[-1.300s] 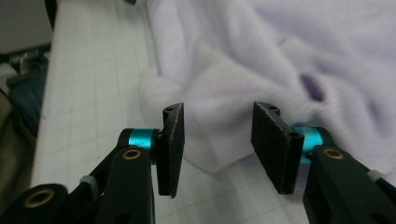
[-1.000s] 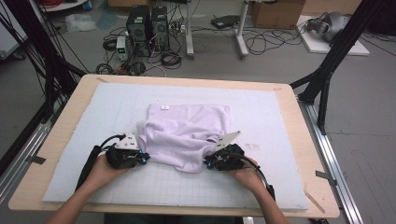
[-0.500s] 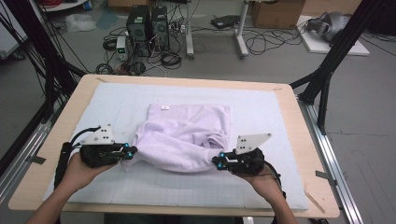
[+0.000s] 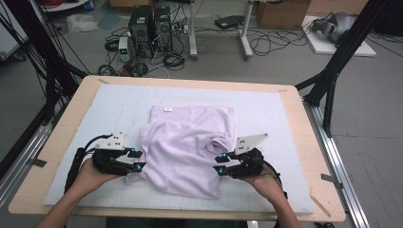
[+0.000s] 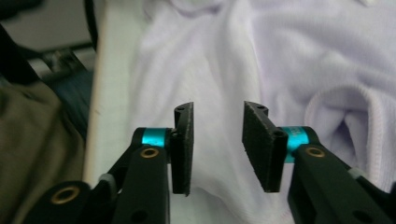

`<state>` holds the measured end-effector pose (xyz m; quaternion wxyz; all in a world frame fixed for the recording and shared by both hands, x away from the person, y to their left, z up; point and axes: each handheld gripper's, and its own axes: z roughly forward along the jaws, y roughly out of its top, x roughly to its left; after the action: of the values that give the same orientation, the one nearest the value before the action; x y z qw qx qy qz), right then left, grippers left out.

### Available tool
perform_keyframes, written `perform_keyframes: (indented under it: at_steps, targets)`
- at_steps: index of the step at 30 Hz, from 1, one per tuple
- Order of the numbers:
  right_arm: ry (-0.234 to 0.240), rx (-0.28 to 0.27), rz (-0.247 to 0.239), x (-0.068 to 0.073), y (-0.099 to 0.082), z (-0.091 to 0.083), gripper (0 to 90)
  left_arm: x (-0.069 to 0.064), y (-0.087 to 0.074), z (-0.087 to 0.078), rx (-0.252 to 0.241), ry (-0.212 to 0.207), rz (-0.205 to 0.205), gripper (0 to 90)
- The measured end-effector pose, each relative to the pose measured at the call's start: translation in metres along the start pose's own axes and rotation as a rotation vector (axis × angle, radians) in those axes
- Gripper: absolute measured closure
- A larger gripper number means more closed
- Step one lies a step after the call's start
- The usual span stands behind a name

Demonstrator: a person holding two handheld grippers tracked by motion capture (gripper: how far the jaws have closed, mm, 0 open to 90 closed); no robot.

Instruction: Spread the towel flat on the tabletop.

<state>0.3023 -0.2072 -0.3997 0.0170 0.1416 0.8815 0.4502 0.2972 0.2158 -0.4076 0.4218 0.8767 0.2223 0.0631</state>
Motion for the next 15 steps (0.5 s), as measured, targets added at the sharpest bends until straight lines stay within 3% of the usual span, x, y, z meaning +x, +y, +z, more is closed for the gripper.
perform_keyframes:
  at_steps: [3,5,7,9,10,11,12,15]
  targets:
    - [0.02,0.07,0.023,-0.004,-0.005,0.018,57.4,0.0,-0.01,0.014,0.062,0.01,0.0,59.6]
    - [0.033,0.117,0.008,-0.003,-0.006,0.029,57.3,0.0,-0.016,0.02,0.103,0.002,0.012,70.3]
    - [0.046,0.152,0.005,-0.001,-0.007,0.038,58.3,-0.003,-0.021,0.022,0.082,0.017,0.019,79.1]
    - [0.05,0.196,-0.012,0.002,-0.009,0.047,67.4,-0.004,-0.022,0.021,0.085,0.003,0.018,86.2]
    - [0.043,0.195,-0.017,0.004,-0.012,0.05,75.1,-0.005,-0.022,0.021,0.079,0.004,0.017,87.5]
    - [0.078,0.169,-0.013,0.005,-0.015,0.049,87.3,-0.006,-0.022,0.019,0.084,-0.004,0.014,89.3]
    - [0.105,0.164,-0.008,0.005,-0.017,0.05,88.2,-0.008,-0.022,0.018,0.085,-0.009,0.016,89.5]
    - [0.126,0.151,-0.01,0.01,-0.02,0.047,88.5,-0.015,-0.024,0.012,0.084,-0.008,0.03,89.6]
